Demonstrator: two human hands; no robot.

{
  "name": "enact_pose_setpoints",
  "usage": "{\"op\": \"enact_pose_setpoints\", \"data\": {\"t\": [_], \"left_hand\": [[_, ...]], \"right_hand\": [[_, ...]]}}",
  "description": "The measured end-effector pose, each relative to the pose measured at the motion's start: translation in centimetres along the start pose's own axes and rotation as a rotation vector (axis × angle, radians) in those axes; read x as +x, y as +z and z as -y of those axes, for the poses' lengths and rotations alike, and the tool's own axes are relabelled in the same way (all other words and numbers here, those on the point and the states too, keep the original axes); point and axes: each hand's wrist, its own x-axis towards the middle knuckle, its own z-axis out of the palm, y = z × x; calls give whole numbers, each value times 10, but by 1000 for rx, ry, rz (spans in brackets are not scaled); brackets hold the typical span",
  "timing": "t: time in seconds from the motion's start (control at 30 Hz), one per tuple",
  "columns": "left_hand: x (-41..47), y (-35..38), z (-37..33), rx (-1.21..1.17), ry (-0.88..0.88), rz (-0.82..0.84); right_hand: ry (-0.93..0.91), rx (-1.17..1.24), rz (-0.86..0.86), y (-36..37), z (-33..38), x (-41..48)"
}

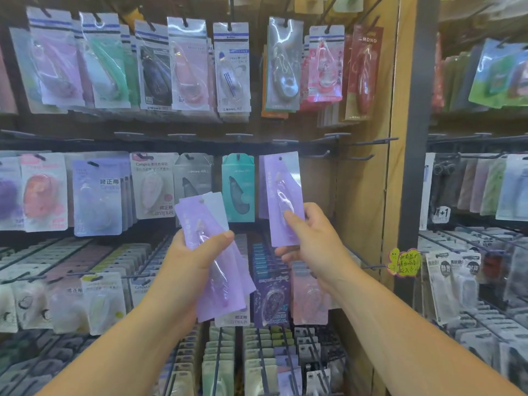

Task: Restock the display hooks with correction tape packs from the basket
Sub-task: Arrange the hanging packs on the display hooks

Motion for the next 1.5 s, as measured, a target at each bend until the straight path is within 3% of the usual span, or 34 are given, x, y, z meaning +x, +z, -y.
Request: {"op": "enact_pose_setpoints", "data": {"t": [0.27, 0.73, 0.8, 0.9, 0.93, 1.0, 1.1, 1.2, 1.33, 1.5], "left_hand": [[-2, 0, -2, 42, 74, -16], [-2, -25, -8, 58, 58, -20], [-2, -28, -9, 44, 49, -16], [-6, -29, -10, 33, 47, 28], [-8, -28, -10, 26, 52, 44], [-13, -25, -9, 4, 64, 76], [-19, -15, -8, -56, 43, 122], [-24, 0, -5, -103, -23, 111], [-28, 18, 0, -98, -19, 74], [-24, 22, 1, -4, 5, 118]], "right_hand": [[99, -106, 1, 7, -7, 32], [269, -355, -51, 24, -23, 109], [259, -401, -109, 21, -27, 108], [92, -431, -269, 19, -20, 84], [29, -375, -258, 20, -13, 68], [-72, -263, -64, 25, 1, 24], [-186, -380, 191, 32, 8, -46], [-237, -480, 203, 33, 3, -79], [-202, -422, 139, 28, -6, -82], [-227, -392, 190, 20, -10, -79]]}}
